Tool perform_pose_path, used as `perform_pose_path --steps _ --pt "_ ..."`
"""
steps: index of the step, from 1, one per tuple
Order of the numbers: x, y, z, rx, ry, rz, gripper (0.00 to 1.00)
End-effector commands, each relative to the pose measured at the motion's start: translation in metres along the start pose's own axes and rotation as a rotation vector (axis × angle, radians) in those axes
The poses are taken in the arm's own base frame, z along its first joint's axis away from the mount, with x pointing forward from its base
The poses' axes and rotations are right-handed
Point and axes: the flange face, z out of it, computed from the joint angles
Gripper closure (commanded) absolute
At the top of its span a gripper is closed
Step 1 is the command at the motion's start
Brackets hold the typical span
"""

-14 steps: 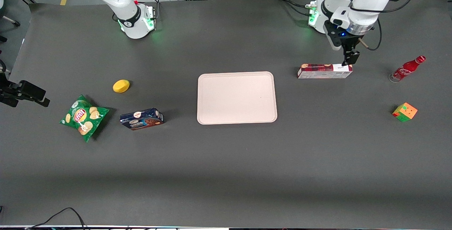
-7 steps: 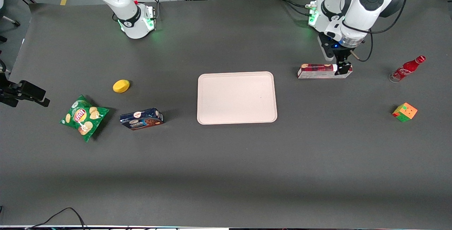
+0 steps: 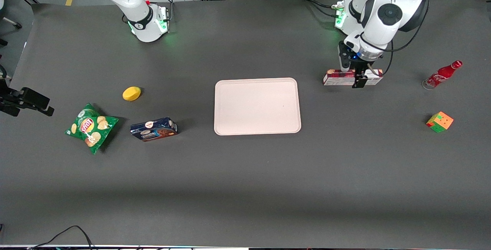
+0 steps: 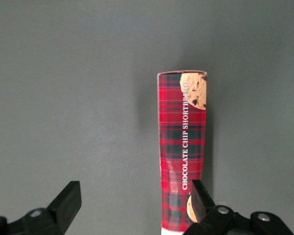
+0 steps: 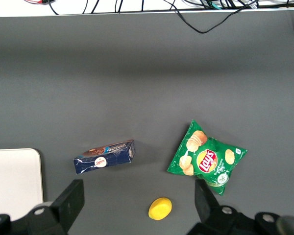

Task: Place red cookie box on tray
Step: 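Close the left gripper on the cookie box end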

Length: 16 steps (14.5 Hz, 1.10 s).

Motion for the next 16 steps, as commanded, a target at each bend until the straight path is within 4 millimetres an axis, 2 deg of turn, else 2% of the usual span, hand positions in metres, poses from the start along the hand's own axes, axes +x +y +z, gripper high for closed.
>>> perform_pose_path --steps 1,4,8,10,14,16 --pt "-0.014 0.024 0.022 -0.023 -0.001 0.026 0.0" --pt "-0.02 0.03 0.03 -0.092 -0.01 0.007 0.0" --pt "-0.039 0.035 0.035 -0.169 -0.008 -0.052 0.0" --pt "-0.038 0.036 0.038 -0.177 -0.008 -0.049 0.0" --pt "-0.036 0.039 0.059 -0.185 0.002 -0.046 0.0" --pt "-0.036 0.039 0.06 -0.183 0.003 -0.048 0.0"
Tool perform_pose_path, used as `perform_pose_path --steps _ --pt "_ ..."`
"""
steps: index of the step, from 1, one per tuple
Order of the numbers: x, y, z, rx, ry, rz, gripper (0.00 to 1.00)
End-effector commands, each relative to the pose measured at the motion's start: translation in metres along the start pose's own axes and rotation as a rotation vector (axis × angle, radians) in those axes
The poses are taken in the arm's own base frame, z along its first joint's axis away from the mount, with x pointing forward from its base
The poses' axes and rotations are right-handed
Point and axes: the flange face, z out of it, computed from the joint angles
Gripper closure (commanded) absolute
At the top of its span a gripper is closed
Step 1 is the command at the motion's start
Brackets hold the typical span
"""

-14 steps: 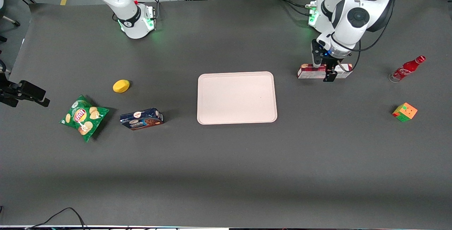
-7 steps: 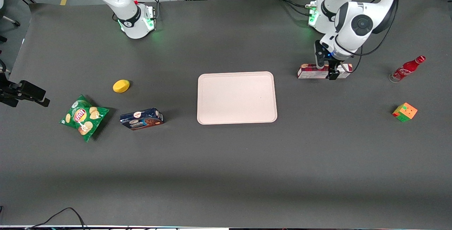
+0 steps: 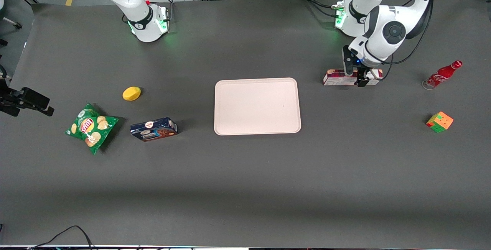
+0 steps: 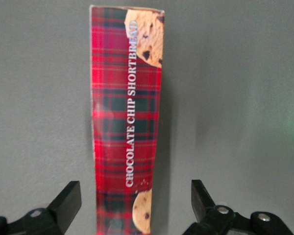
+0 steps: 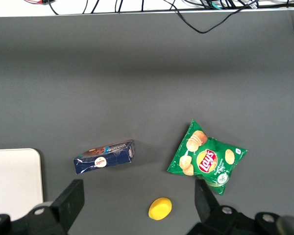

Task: Place red cookie box on tray
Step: 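Close the left gripper on the cookie box end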

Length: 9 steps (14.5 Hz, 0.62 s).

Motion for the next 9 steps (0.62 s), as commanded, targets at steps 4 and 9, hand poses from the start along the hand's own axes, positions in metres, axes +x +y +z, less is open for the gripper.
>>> perform_pose_path --steps 4,9 --pt "-0.006 0.019 0.021 0.026 0.009 0.013 0.4" --pt "-0.004 0.008 0.012 0.045 0.016 0.011 0.99"
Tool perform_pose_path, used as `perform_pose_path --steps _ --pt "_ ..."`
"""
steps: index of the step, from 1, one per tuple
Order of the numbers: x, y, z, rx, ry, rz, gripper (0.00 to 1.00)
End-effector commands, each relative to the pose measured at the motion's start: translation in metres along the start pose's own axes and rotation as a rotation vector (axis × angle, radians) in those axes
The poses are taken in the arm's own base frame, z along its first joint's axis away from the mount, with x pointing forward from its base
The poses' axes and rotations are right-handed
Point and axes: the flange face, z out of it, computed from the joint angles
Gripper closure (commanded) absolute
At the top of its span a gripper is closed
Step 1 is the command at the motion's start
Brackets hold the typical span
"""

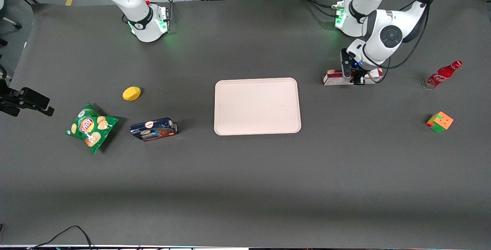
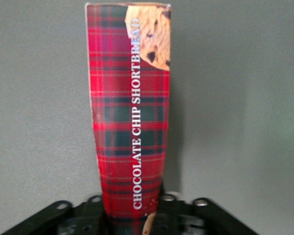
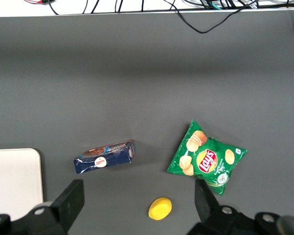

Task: Place red cookie box on tray
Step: 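Close the left gripper on the cookie box end, then lift the cookie box and carry it over the white tray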

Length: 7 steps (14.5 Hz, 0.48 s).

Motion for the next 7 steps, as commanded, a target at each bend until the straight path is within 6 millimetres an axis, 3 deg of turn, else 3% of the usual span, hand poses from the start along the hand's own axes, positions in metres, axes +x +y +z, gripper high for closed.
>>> perform_pose_path --steps 1,4,7 --pt "-0.005 0.007 -0.005 0.035 0.006 0.008 0.99" --pt "0.002 -0.024 -0.036 0.029 0.014 0.004 1.0" --pt "0.014 -0.072 -0.1 -0.017 0.021 0.011 1.0"
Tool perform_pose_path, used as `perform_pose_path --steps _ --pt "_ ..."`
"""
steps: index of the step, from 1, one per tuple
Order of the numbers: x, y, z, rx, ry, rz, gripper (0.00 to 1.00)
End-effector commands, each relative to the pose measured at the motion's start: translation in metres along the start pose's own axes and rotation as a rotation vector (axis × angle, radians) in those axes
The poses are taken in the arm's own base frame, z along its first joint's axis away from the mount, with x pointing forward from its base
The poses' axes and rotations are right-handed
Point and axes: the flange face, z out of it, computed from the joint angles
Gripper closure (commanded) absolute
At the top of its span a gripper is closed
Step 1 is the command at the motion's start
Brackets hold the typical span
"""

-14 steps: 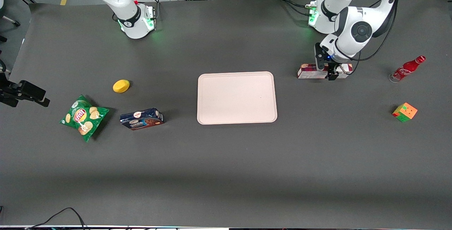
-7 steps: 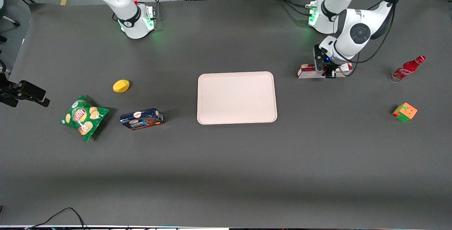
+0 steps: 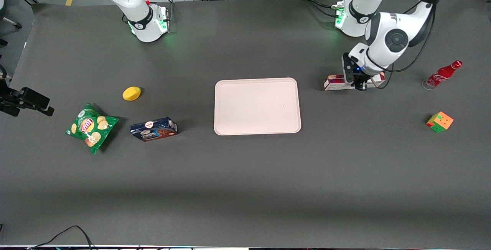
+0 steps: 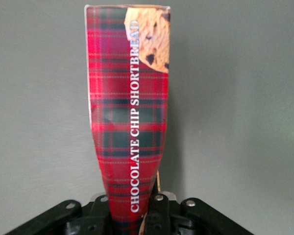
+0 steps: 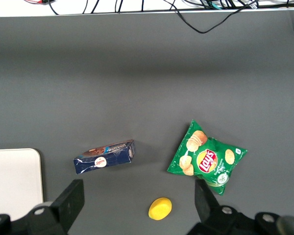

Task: Place red cookie box on tray
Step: 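Lift the cookie box and carry it over the white tray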

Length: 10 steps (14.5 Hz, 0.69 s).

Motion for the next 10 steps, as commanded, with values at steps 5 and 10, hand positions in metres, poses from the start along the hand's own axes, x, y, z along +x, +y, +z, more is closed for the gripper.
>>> perform_pose_path --steps 5,10 --pt "-0.013 -0.086 -0.164 -0.018 0.013 -0.023 1.0" --pt "-0.024 -0.097 -0.238 -0.053 0.017 -0.051 1.0"
